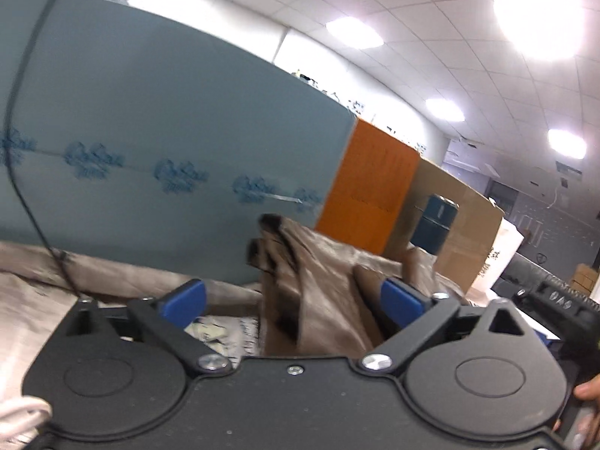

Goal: Fold clothes

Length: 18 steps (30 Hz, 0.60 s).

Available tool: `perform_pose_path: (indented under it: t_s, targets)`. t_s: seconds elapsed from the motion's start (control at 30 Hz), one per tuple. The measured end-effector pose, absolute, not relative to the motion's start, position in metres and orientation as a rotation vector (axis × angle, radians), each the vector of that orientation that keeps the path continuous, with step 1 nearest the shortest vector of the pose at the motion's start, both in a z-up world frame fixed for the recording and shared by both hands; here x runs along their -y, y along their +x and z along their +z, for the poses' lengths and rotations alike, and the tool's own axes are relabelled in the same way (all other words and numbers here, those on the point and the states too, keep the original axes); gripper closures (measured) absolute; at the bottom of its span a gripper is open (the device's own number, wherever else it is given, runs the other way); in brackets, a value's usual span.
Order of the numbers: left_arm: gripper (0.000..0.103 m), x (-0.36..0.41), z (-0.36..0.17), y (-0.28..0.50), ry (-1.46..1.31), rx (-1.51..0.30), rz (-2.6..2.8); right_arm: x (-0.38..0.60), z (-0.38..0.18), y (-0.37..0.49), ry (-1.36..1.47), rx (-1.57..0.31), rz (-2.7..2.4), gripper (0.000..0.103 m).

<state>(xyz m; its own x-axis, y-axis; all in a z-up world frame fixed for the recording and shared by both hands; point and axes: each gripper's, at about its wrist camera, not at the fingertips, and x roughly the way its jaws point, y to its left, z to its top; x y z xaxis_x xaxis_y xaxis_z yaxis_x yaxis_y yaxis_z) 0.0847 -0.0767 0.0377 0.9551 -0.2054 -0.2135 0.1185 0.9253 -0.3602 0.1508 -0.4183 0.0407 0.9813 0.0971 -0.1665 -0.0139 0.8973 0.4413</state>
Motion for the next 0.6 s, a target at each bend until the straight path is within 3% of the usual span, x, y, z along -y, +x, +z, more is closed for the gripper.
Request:
perform_pose_path:
  t_s: [0.3, 0.4, 0.47, 0.6]
  targets:
    - [0.0, 0.017, 0.051, 0.038, -0.296, -0.215, -0.061, 0.339, 0.074, 0.101, 0.403, -0.194, 0.208, 0.014]
    - [0.0, -0.014, 0.048, 0.019, -0.279, -0.222, -0.002, 0.299, 0.075, 0.088, 0.374, -0.23, 0.288, 0.01]
    - [0.0, -0.035, 0.046, 0.007, -0.249, -0.238, 0.037, 0.272, 0.072, 0.082, 0.362, -0.255, 0.338, 0.001]
    - [0.0, -0.073, 0.04, -0.015, -0.174, -0.288, 0.127, 0.215, 0.06, 0.07, 0.323, -0.307, 0.42, 0.0]
